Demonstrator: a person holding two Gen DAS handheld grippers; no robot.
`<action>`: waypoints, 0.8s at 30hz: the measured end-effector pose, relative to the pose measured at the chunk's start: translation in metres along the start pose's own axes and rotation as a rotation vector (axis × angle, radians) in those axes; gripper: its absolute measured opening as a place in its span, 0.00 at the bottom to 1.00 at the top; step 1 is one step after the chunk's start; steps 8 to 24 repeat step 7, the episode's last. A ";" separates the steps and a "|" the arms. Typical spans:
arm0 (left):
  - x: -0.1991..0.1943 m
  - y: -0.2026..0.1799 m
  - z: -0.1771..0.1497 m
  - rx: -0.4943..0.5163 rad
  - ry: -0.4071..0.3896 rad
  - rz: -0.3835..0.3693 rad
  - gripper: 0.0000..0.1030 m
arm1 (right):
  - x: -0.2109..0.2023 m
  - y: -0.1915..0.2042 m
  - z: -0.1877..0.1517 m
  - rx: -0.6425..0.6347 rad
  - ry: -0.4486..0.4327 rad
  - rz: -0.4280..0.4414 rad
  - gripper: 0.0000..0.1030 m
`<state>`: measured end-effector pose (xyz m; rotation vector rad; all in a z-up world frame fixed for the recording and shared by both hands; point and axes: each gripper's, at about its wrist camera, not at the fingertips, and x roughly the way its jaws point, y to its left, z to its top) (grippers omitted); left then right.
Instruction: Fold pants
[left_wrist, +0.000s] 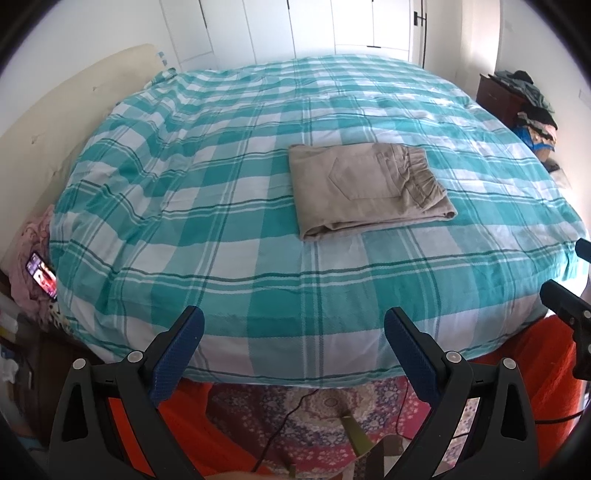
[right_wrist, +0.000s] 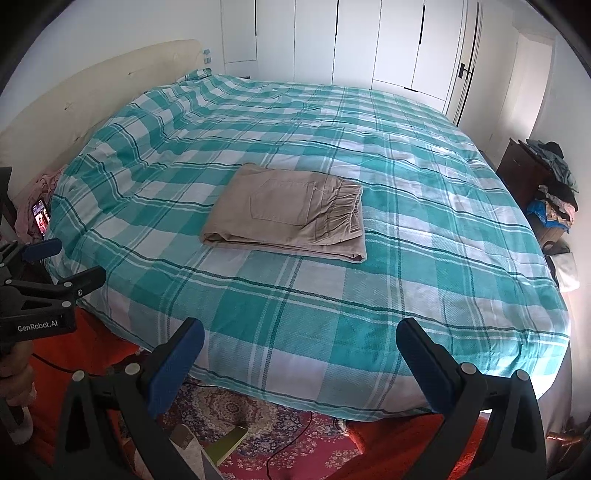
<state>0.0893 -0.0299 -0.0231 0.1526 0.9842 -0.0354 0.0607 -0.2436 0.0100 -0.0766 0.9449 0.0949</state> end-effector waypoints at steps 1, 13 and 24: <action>0.001 0.001 0.000 -0.003 0.003 -0.005 0.96 | 0.000 0.000 0.000 0.001 0.001 0.000 1.00; -0.003 0.001 0.001 -0.007 -0.007 -0.020 0.96 | 0.000 -0.002 -0.001 0.013 0.004 0.012 1.00; -0.003 0.001 0.001 -0.007 -0.007 -0.020 0.96 | 0.000 -0.002 -0.001 0.013 0.004 0.012 1.00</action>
